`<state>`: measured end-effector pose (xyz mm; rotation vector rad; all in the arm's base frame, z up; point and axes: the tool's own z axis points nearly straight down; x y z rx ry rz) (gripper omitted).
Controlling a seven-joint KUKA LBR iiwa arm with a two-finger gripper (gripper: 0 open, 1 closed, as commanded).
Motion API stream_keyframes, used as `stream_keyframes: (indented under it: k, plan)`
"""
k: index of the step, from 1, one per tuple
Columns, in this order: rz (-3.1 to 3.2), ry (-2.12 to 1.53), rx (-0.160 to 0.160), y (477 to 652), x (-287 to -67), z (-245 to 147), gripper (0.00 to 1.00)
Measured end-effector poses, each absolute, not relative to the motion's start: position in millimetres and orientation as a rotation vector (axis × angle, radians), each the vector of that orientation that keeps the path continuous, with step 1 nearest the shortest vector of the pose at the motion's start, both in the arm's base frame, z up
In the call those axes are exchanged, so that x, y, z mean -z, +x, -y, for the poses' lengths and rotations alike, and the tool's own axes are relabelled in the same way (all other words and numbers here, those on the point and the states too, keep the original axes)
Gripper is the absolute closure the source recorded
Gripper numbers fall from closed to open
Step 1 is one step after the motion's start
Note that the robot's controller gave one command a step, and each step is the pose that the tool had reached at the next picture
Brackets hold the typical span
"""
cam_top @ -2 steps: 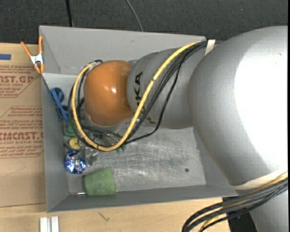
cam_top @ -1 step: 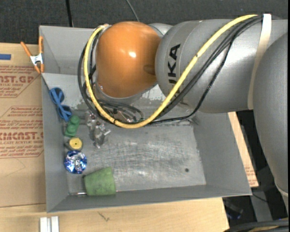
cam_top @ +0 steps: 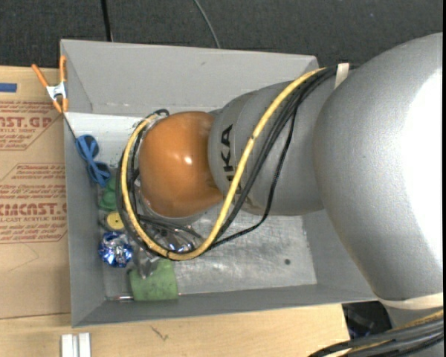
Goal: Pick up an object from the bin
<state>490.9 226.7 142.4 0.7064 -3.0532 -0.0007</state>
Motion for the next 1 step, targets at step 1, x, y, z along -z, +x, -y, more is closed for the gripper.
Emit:
stream_keyframes:
  k: [1]
  plan:
    - [3.032, 0.831, 0.005, 484.8, -114.7, -246.4, 1.00]
